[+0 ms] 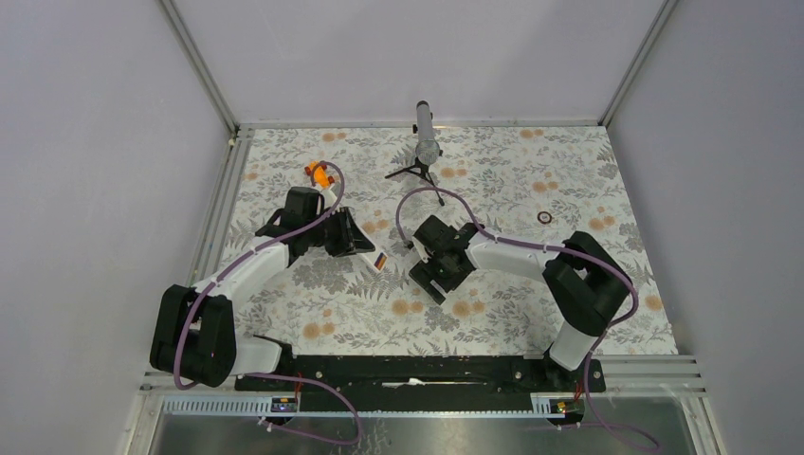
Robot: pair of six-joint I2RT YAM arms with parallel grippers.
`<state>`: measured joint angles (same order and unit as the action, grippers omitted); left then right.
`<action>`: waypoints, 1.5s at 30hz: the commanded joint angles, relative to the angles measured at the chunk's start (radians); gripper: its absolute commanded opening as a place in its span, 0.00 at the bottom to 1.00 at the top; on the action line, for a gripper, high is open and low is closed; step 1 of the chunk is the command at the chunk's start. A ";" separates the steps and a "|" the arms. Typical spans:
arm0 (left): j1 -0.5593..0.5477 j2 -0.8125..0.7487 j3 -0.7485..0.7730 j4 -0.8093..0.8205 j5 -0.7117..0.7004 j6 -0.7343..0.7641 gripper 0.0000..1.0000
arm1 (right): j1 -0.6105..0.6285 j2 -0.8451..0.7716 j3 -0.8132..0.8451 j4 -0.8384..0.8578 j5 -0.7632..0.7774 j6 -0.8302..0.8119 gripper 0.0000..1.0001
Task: Load the batteries into the remote control
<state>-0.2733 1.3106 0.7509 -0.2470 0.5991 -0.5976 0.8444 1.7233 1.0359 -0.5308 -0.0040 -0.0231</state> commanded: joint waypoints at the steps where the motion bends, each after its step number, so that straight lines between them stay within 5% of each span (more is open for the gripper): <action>1: 0.005 -0.037 0.005 0.032 0.023 0.021 0.00 | -0.007 -0.072 -0.013 0.038 -0.034 -0.024 0.85; 13: 0.006 -0.035 0.009 0.041 0.034 0.015 0.00 | -0.027 -0.207 -0.215 0.266 -0.023 -0.007 0.82; 27: 0.006 -0.031 0.012 0.055 0.045 0.006 0.00 | -0.027 -0.126 -0.162 0.255 -0.001 -0.042 0.84; 38: 0.006 -0.028 0.011 0.054 0.047 0.009 0.00 | -0.027 -0.068 -0.119 0.212 -0.001 -0.038 0.67; 45: 0.007 -0.025 0.011 0.055 0.046 0.010 0.00 | -0.027 -0.104 -0.118 0.131 0.024 -0.021 0.79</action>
<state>-0.2733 1.3098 0.7506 -0.2382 0.6163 -0.5945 0.8223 1.6382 0.8967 -0.3172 -0.0086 -0.0547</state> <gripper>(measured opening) 0.225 0.769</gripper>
